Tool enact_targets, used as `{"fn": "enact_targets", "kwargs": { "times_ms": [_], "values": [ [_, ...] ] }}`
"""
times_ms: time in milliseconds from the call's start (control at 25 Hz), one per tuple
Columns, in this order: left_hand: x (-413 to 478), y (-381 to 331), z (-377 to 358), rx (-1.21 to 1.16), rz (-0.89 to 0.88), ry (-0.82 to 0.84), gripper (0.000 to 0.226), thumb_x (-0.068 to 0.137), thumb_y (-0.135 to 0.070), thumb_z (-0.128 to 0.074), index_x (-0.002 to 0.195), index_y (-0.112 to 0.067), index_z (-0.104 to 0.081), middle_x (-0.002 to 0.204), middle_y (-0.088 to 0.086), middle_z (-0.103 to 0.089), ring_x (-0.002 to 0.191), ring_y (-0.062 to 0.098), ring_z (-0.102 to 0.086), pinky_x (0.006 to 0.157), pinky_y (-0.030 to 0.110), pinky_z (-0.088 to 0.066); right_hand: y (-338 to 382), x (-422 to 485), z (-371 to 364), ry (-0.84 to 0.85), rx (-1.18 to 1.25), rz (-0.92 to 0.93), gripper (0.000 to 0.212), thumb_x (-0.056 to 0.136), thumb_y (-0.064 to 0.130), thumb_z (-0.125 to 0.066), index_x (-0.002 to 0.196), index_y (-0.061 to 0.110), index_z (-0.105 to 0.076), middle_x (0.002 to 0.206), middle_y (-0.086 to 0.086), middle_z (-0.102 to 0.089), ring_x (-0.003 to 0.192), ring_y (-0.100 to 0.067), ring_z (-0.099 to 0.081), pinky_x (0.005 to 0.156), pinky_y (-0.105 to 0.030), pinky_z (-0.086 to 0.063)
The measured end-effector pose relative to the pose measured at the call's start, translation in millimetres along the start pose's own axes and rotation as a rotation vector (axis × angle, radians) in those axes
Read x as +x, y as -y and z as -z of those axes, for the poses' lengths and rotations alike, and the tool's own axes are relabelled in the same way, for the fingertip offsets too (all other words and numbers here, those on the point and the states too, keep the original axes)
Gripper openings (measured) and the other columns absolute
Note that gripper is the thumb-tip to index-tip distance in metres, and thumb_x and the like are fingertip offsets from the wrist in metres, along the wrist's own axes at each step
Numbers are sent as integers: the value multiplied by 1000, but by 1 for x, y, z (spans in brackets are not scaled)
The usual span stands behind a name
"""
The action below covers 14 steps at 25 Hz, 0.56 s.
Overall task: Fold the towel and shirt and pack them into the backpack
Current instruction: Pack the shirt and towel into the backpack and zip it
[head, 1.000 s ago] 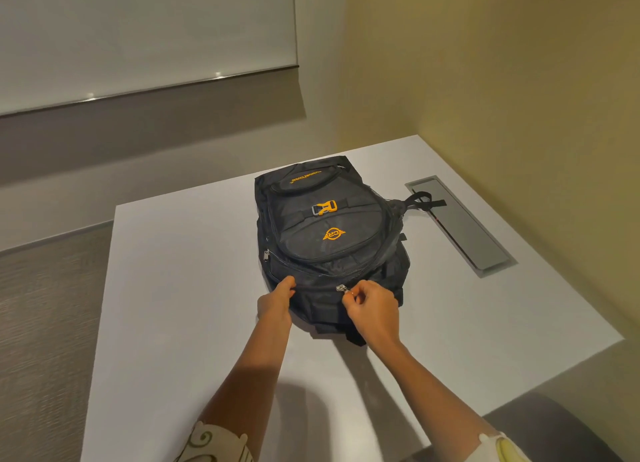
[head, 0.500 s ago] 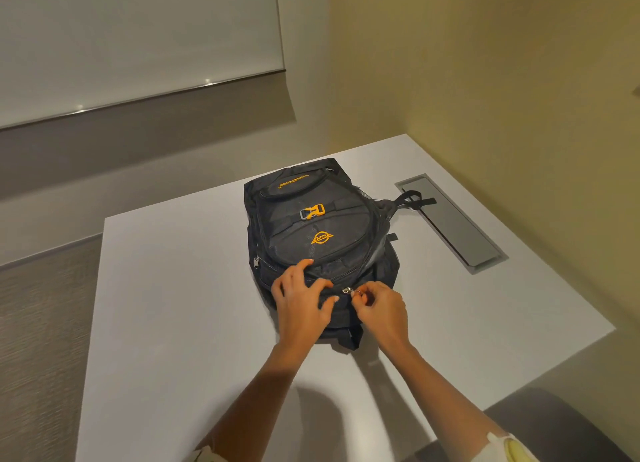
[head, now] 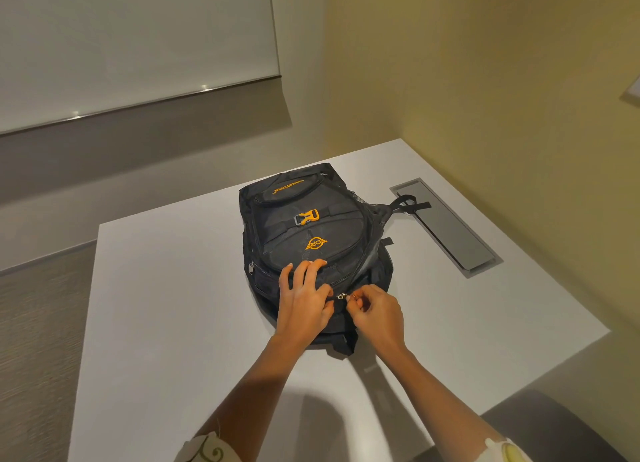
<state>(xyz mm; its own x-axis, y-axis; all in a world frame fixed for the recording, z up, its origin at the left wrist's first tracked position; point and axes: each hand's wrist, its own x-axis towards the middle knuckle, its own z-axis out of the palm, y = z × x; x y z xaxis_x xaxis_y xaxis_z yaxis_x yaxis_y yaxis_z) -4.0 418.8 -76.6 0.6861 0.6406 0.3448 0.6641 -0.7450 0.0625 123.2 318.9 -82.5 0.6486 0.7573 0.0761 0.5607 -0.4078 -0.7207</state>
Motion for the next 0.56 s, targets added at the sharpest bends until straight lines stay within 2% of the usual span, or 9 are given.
{"fn": "enact_targets", "kwargs": {
  "times_ms": [240,400,560],
  "values": [
    [5,2,3,1,-41,-33,16,64,-38,-82,71,-26,-74,126,2,-60,122,23,-46,107,55,-33,-20,16,18,-90,51,-1,10,85,28,-72,83,18,-70,75,5,-65,65,-12,-59,60,-30,-55],
    [10,3,1,16,-70,-19,17,63,-39,-80,70,-26,-74,123,1,-60,121,21,-43,110,53,-25,-35,32,29,-119,52,-51,14,85,31,-72,88,17,-72,82,2,-69,71,-13,-61,67,-31,-58],
    [15,-1,4,66,-87,5,23,63,-45,-79,73,-25,-72,125,2,-59,122,22,-43,110,53,-20,-38,36,27,-111,105,-63,10,85,27,-72,88,17,-70,81,3,-67,71,-12,-61,69,-32,-59]
  ]
}}
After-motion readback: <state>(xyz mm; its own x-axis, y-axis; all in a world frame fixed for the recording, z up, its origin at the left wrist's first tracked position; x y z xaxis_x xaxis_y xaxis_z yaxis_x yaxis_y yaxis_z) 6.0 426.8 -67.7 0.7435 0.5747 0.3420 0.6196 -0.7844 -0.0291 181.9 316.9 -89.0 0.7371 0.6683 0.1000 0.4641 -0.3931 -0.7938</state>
